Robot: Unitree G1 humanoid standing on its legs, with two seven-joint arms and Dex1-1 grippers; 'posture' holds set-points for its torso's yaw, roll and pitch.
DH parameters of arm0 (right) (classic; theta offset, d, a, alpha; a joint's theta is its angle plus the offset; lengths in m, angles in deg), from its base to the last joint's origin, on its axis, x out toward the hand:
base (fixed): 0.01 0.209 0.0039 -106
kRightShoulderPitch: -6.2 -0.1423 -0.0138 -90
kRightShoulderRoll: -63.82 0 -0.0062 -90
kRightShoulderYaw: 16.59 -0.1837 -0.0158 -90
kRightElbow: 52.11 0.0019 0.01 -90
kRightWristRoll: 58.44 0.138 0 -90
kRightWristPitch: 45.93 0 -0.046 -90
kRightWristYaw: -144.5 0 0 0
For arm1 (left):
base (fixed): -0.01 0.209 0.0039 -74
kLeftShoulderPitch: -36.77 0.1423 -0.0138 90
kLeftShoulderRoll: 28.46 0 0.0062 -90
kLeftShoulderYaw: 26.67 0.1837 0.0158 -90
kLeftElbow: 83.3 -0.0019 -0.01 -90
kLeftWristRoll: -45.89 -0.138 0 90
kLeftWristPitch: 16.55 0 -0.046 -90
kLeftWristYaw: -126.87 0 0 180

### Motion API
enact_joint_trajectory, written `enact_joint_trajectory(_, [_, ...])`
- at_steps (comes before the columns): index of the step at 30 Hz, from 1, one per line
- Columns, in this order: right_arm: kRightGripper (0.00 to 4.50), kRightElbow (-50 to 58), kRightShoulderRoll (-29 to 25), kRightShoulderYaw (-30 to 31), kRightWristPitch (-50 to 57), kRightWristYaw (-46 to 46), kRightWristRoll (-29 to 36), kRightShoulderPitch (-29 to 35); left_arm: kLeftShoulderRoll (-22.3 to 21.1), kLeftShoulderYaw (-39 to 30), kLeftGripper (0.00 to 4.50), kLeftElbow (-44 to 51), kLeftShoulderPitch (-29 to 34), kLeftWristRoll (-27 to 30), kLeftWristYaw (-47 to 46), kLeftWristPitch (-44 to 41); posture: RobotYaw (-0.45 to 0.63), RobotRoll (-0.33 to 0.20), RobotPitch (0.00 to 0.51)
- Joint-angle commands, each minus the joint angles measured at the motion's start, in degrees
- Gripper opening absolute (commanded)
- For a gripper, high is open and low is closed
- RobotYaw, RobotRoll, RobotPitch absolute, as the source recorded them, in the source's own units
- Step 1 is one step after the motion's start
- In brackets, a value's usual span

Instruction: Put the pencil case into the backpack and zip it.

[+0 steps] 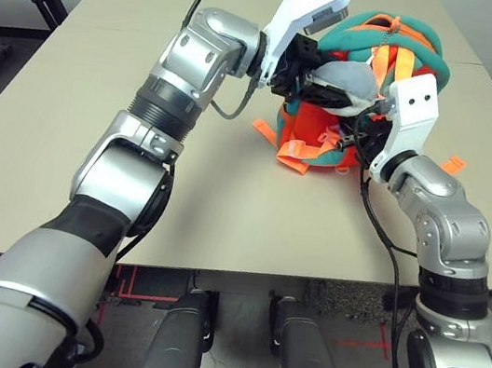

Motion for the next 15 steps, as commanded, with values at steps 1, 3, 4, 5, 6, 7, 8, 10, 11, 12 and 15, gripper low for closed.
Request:
enact_joint_trajectory(1, [0.19, -1.45, 0.41, 1.19, 0.8, 0.57, 0.2, 0.79, -0.62, -0.63, 0.64, -0.6, -0.1, -0.19, 0.01, -0.68, -0.16, 0.0, 0.136])
enact_joint_trajectory(3, [0.19, -1.46, 0.28, 1.08, 0.82, 0.65, 0.15, 0.81, -0.86, -1.23, 0.4, -0.51, -0.09, 0.16, -0.01, -1.12, -0.16, 0.0, 0.136])
enact_joint_trajectory(4, [0.19, -1.43, 0.18, 1.04, 0.84, 0.7, 0.13, 0.87, -1.05, -1.59, 0.4, -0.48, -0.12, 0.3, -0.09, -1.31, -0.16, 0.0, 0.139])
enact_joint_trajectory(5, [0.19, -1.39, 0.08, 1.02, 0.88, 0.74, 0.1, 0.95, -1.3, -2.22, 0.4, -0.39, -0.25, 0.57, -0.25, -1.5, -0.16, 0.0, 0.141])
enact_joint_trajectory(6, [0.19, -1.32, 0.01, 1.02, 0.92, 0.75, 0.09, 1.03, -1.55, -2.92, 0.4, -0.24, -0.45, 0.95, -0.42, -1.84, -0.16, 0.0, 0.142])
enact_joint_trajectory(7, [0.19, -1.28, -0.01, 1.02, 0.95, 0.76, 0.09, 1.08, -1.87, -3.57, 0.4, -0.03, -0.7, 1.29, -0.47, -2.23, -0.16, 0.0, 0.142])
enact_joint_trajectory(8, [0.19, -1.22, -0.01, 1.02, 0.98, 0.74, 0.09, 1.1, -2.32, -4.26, 0.4, 0.35, -0.99, 1.73, -0.35, -2.64, -0.16, 0.0, 0.144])
enact_joint_trajectory(10, [0.19, -1.22, 0.0, 1.02, 0.98, 0.73, 0.09, 1.11, -3.13, -5.51, 0.4, 0.89, -1.54, 2.47, -0.41, -3.46, -0.16, 0.0, 0.145])
enact_joint_trajectory(11, [0.19, -1.27, 0.01, 1.04, 0.96, 0.74, 0.07, 1.12, -3.81, -5.86, 0.4, 1.0, -1.76, 2.41, -0.61, -3.34, -0.16, 0.0, 0.145])
enact_joint_trajectory(12, [0.19, -1.3, 0.01, 1.06, 0.95, 0.74, 0.06, 1.12, -4.24, -6.02, 0.4, 1.05, -1.88, 2.31, -0.77, -3.21, -0.16, 0.0, 0.145])
enact_joint_trajectory(15, [0.19, -1.45, 0.12, 1.21, 0.85, 0.71, -0.02, 1.16, -6.15, -6.79, 0.4, 0.98, -1.87, 2.16, -0.81, -3.28, -0.16, 0.0, 0.145])
